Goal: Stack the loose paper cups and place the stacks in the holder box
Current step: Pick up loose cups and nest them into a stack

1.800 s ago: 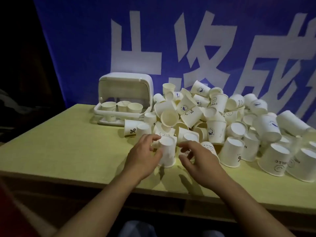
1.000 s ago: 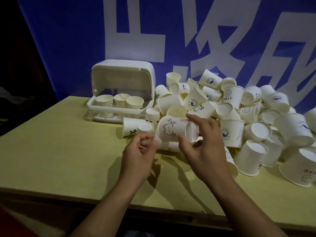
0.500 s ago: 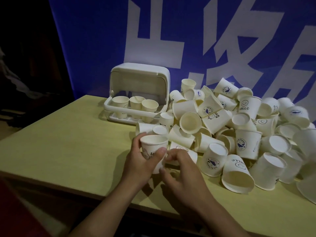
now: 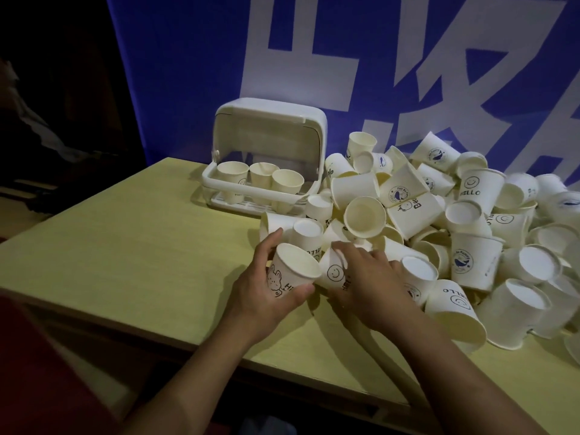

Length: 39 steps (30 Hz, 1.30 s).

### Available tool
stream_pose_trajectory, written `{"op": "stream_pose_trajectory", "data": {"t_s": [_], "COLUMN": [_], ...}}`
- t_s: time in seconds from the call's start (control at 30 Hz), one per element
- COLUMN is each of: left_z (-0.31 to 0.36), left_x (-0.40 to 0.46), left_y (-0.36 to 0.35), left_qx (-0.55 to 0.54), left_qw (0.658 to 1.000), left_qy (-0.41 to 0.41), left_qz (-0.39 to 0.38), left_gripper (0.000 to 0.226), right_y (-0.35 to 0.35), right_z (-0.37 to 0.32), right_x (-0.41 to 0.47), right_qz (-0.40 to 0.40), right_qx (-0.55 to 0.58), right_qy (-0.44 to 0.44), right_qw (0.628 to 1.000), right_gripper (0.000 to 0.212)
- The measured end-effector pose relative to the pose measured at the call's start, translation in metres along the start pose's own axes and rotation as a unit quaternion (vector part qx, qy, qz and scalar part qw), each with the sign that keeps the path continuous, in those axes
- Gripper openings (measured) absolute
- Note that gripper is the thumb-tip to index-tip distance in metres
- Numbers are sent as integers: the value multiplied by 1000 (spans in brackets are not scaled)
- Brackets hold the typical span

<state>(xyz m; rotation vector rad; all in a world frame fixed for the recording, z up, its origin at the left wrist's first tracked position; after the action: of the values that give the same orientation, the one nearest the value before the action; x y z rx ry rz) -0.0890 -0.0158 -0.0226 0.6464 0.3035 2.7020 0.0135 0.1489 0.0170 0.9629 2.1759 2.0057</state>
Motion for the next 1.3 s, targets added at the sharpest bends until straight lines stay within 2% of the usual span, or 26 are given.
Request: {"op": "stream_pose_trajectory", "data": {"t_s": [0.1, 0.27, 0.37, 0.43, 0.5, 0.57, 0.67, 0.83, 0.87, 0.97, 1.03, 1.1, 1.2, 1.3], "left_z": [0, 3, 5, 5, 3, 2, -4, -7, -9, -11, -12, -12, -11, -9], "left_x": [0, -1, -2, -3, -3, -3, -1, 3, 3, 4, 4, 4, 4, 4], "left_y": [0, -1, -3, -3, -2, 0, 4, 5, 4, 5, 6, 7, 6, 7], "left_qx": [13, 43, 48, 49, 40, 13, -31, -31, -36, -51, -58, -57, -62, -85], "left_qw": [1000, 998, 998, 998, 998, 1000, 999, 997, 997, 996, 996, 996, 996, 994], "left_qy": [1, -8, -23, -32, -32, -21, -7, -6, 2, 27, 35, 39, 47, 56], "left_qz": [-11, -34, -38, -38, -29, -7, 41, 67, 67, 64, 62, 52, 38, 27], "left_gripper": [88, 89, 98, 107, 114, 111, 106, 71, 68, 65, 65, 69, 72, 75], "right_y": [7, 33, 33, 24, 14, 5, -7, -7, -6, -9, -16, -21, -21, -17], "right_z": [4, 7, -9, -24, -39, -48, -52, -42, -38, -27, -25, -27, -32, -29], "right_x": [3, 5, 7, 4, 0, -5, -11, -3, 2, 22, 32, 39, 43, 43], "right_qz": [53, 194, 173, 144, 115, 88, 69, 82, 100, 143, 103, 68, 94, 132], "right_qx": [92, 274, 402, 432, 438, 439, 409, 380, 369, 278, 212, 171, 170, 212], "right_qy": [-43, -87, -121, -120, -104, -97, -85, -61, -58, -30, -18, -15, -16, -58], "right_qw": [993, 938, 891, 882, 885, 889, 906, 919, 922, 949, 972, 983, 981, 967], "right_gripper": [82, 80, 75, 75, 74, 70, 54, 15, 13, 20, 31, 30, 23, 29]}}
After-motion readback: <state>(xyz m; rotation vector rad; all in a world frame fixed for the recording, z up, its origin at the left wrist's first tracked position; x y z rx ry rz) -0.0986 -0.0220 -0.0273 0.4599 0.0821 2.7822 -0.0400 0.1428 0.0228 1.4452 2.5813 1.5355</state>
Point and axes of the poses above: each hand's wrist, its own x-axis towards the middle knuckle, its own y-axis out of the back of the hand, z = x × y, the point moved 3 cm from there along x, towards the middle knuckle, and after that the axes turned 12 degrees about z, right-handed, at the moved point
